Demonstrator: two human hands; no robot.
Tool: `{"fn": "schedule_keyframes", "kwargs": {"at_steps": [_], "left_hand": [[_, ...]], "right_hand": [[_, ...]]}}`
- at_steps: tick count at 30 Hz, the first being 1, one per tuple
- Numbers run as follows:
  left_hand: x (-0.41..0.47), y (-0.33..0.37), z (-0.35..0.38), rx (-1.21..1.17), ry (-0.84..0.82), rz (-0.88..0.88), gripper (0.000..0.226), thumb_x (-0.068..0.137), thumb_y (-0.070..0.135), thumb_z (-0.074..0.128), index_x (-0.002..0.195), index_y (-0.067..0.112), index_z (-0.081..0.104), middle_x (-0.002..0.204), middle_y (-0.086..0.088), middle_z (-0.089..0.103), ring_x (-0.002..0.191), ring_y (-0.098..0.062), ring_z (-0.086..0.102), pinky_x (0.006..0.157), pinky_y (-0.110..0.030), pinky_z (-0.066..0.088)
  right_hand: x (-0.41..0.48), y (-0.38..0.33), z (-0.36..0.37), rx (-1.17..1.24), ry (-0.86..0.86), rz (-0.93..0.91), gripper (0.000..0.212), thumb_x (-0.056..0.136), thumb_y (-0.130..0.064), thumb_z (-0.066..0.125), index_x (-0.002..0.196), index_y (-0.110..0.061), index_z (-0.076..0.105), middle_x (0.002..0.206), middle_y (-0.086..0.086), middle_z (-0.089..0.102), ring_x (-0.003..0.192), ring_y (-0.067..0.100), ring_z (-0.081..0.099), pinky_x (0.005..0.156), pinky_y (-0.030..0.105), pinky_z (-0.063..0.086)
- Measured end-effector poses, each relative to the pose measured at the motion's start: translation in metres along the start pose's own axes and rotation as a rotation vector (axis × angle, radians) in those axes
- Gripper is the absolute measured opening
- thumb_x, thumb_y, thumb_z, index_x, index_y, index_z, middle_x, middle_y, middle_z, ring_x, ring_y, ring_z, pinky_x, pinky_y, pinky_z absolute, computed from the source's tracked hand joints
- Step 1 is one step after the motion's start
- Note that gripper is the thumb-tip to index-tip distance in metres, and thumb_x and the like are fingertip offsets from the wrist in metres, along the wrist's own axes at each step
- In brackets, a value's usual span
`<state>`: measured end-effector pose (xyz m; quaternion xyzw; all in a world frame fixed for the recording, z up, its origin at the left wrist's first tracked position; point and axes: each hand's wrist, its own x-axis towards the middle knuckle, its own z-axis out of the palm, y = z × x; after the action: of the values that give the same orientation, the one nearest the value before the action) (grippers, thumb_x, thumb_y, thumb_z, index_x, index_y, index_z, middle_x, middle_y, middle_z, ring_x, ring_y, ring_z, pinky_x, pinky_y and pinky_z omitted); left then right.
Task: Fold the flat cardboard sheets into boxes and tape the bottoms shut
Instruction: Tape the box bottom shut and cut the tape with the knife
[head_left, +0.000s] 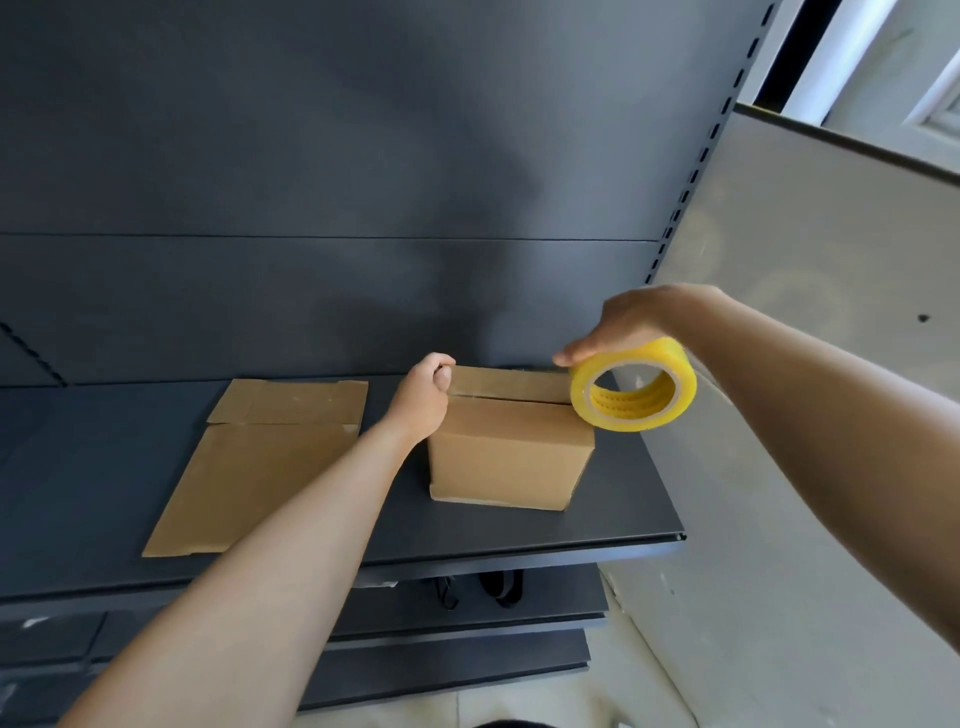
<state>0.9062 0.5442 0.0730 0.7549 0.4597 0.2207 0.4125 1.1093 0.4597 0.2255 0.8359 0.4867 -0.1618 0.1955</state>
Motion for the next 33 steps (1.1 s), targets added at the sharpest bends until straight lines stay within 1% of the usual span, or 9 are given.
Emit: {"fn": "schedule_keyframes", "kwargs": {"at_steps": [3, 6, 9, 12, 18, 22, 25, 29, 33], "left_hand": [[0.001, 0.000, 0.004, -0.007, 0.013, -0.015, 0.034, 0.103, 0.021, 0.028, 0.129, 0.012, 0.048, 0.110, -0.003, 0.052, 0.094, -0.016, 0.047, 0.077, -0.027, 0.035], [0.001, 0.000, 0.007, 0.011, 0.026, -0.023, 0.033, 0.103, 0.023, 0.027, 0.128, 0.014, 0.048, 0.109, -0.002, 0.052, 0.092, -0.017, 0.048, 0.075, -0.028, 0.037], [0.001, 0.000, 0.009, 0.024, 0.044, -0.028, 0.033, 0.103, 0.024, 0.027, 0.127, 0.015, 0.049, 0.106, -0.002, 0.053, 0.088, -0.017, 0.048, 0.072, -0.029, 0.036], [0.002, 0.000, 0.010, 0.028, 0.058, -0.034, 0.033, 0.103, 0.024, 0.027, 0.126, 0.015, 0.049, 0.103, -0.001, 0.053, 0.086, -0.017, 0.047, 0.071, -0.029, 0.034], [0.000, -0.002, 0.011, 0.059, 0.074, -0.029, 0.032, 0.103, 0.022, 0.028, 0.125, 0.014, 0.050, 0.103, -0.002, 0.053, 0.088, -0.017, 0.046, 0.075, -0.028, 0.033], [0.001, -0.002, 0.013, 0.055, 0.083, -0.048, 0.031, 0.103, 0.022, 0.028, 0.124, 0.014, 0.050, 0.098, -0.002, 0.053, 0.082, -0.017, 0.046, 0.070, -0.029, 0.035], [0.002, -0.001, 0.013, 0.050, 0.089, -0.055, 0.031, 0.103, 0.021, 0.029, 0.124, 0.014, 0.050, 0.098, -0.003, 0.053, 0.081, -0.017, 0.046, 0.068, -0.029, 0.037], [0.003, 0.002, 0.014, 0.063, 0.092, -0.064, 0.031, 0.103, 0.021, 0.029, 0.124, 0.015, 0.049, 0.098, -0.003, 0.053, 0.081, -0.016, 0.046, 0.067, -0.029, 0.037], [0.000, 0.004, 0.015, 0.066, 0.097, -0.065, 0.031, 0.103, 0.021, 0.028, 0.125, 0.015, 0.049, 0.096, -0.003, 0.052, 0.076, -0.016, 0.045, 0.064, -0.029, 0.037]], "right_hand": [[0.002, 0.025, 0.013, 0.046, 0.006, 0.041, 0.079, 0.046, -0.096, 0.045, 0.080, -0.025, 0.056, 0.099, -0.001, 0.057, 0.098, 0.027, 0.056, 0.093, 0.043, 0.047], [0.007, 0.038, 0.031, 0.138, 0.027, 0.044, 0.080, 0.055, -0.088, 0.054, 0.105, -0.027, 0.060, 0.108, 0.000, 0.059, 0.100, 0.027, 0.057, 0.094, 0.043, 0.046], [0.012, 0.040, 0.041, 0.183, 0.020, 0.023, 0.082, 0.062, -0.081, 0.058, 0.125, -0.028, 0.055, 0.121, 0.001, 0.058, 0.109, 0.028, 0.055, 0.098, 0.044, 0.044], [0.018, 0.043, 0.048, 0.198, 0.032, 0.016, 0.085, 0.064, -0.080, 0.058, 0.130, -0.027, 0.051, 0.127, 0.003, 0.055, 0.115, 0.028, 0.052, 0.099, 0.045, 0.043], [0.033, 0.049, 0.057, 0.170, 0.032, 0.014, 0.086, 0.060, -0.082, 0.059, 0.126, -0.028, 0.054, 0.116, 0.002, 0.057, 0.108, 0.029, 0.054, 0.097, 0.044, 0.045], [0.041, 0.049, 0.063, 0.194, 0.029, 0.018, 0.082, 0.060, -0.082, 0.060, 0.116, -0.022, 0.059, 0.108, 0.003, 0.059, 0.102, 0.028, 0.056, 0.094, 0.043, 0.047], [0.045, 0.051, 0.058, 0.190, 0.022, -0.022, 0.079, 0.059, -0.081, 0.061, 0.113, -0.024, 0.059, 0.110, 0.003, 0.060, 0.104, 0.028, 0.056, 0.095, 0.043, 0.046], [0.047, 0.054, 0.037, 0.176, 0.056, -0.013, 0.064, 0.054, -0.083, 0.062, 0.074, -0.023, 0.055, 0.081, 0.000, 0.057, 0.088, 0.027, 0.060, 0.083, 0.038, 0.050], [0.051, 0.051, 0.040, 0.159, 0.040, 0.006, 0.063, 0.055, -0.082, 0.062, 0.071, -0.022, 0.051, 0.081, 0.000, 0.054, 0.095, 0.028, 0.060, 0.087, 0.041, 0.049]]}}
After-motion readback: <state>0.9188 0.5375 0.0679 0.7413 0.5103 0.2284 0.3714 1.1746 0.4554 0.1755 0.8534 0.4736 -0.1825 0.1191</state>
